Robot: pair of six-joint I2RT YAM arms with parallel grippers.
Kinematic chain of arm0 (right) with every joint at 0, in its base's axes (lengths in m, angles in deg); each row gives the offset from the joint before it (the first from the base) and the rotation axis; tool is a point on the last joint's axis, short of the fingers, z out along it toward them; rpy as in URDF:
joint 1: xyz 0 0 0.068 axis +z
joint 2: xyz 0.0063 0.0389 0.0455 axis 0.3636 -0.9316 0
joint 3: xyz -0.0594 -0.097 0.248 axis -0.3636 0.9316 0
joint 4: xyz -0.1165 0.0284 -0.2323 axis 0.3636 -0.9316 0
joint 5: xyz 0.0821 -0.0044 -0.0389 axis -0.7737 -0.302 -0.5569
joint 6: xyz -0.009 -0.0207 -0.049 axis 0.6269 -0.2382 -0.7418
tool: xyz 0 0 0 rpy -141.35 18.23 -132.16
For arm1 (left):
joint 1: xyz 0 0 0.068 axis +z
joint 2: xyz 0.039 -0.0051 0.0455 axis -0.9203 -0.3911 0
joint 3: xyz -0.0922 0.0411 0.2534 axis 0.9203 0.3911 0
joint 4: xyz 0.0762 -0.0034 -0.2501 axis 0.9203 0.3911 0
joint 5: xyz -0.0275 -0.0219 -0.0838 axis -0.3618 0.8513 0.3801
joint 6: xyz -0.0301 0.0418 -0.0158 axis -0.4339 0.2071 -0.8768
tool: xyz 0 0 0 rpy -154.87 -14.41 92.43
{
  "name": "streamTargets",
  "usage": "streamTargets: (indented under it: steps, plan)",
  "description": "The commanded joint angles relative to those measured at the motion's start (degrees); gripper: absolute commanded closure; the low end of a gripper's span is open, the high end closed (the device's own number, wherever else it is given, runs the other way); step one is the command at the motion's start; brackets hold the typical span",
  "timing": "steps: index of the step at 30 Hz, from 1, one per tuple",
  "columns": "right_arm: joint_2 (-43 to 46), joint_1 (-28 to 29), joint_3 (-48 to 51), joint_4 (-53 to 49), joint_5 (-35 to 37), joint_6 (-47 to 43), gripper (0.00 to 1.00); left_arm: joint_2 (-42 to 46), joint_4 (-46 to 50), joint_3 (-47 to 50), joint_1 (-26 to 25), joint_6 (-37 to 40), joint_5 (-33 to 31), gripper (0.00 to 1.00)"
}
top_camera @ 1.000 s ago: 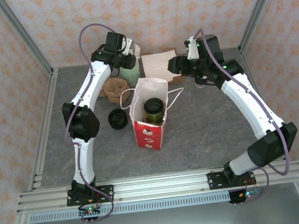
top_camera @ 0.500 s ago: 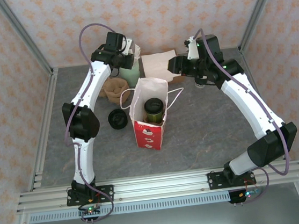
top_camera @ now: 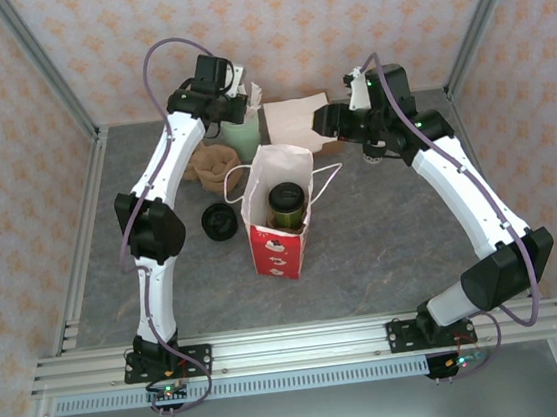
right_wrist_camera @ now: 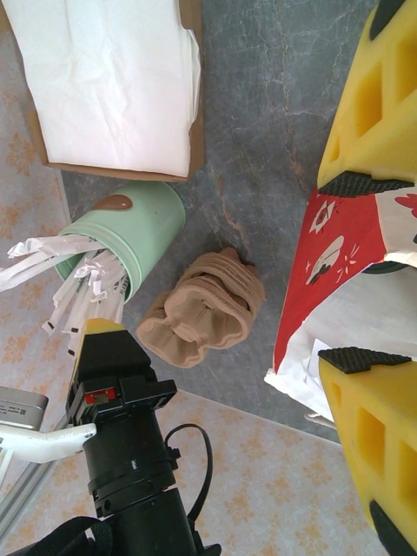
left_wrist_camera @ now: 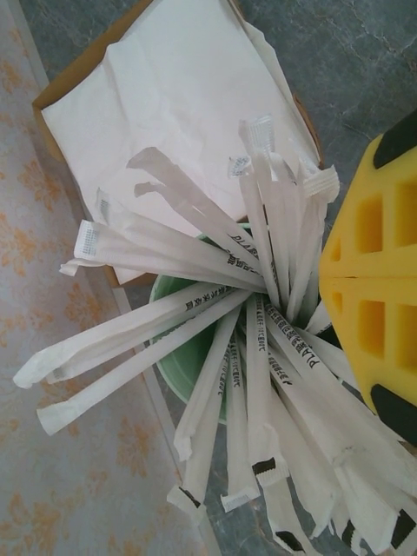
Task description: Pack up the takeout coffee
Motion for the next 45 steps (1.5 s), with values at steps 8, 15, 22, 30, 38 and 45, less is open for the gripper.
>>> streamTargets:
  steps: [8, 15, 22, 30, 38, 45]
  plan:
    - [0.97, 0.2, -1.06, 1.39, -0.02, -1.05, 0.48, 8.19, 1.07, -1.82, 0.65, 0.62, -3.6, 1.0]
    - [2.24, 0.24, -0.55, 1.87, 1.05, -1.0, 0.48, 12.79, 1.9, -2.15, 0.61, -0.15, -3.91, 1.0]
    - [3.69, 0.23, 0.63, 2.37, 2.08, -0.29, 0.48, 18.76, 3.15, -2.89, -0.16, 0.03, -4.53, 1.0]
    - [5.85, 0.17, 2.45, 3.41, 2.7, -0.2, 0.48, 23.55, 6.25, -4.82, -1.83, 1.39, -6.81, 1.0]
    - [7.2, 0.24, 3.61, 3.35, 4.01, -0.08, 0.48, 29.46, 8.18, -3.67, -4.86, 3.35, -9.8, 1.0]
    - [8.8, 0.24, 5.1, 2.53, 6.84, -0.08, 0.48, 36.66, 7.97, 0.54, -8.75, 3.34, -9.72, 1.0]
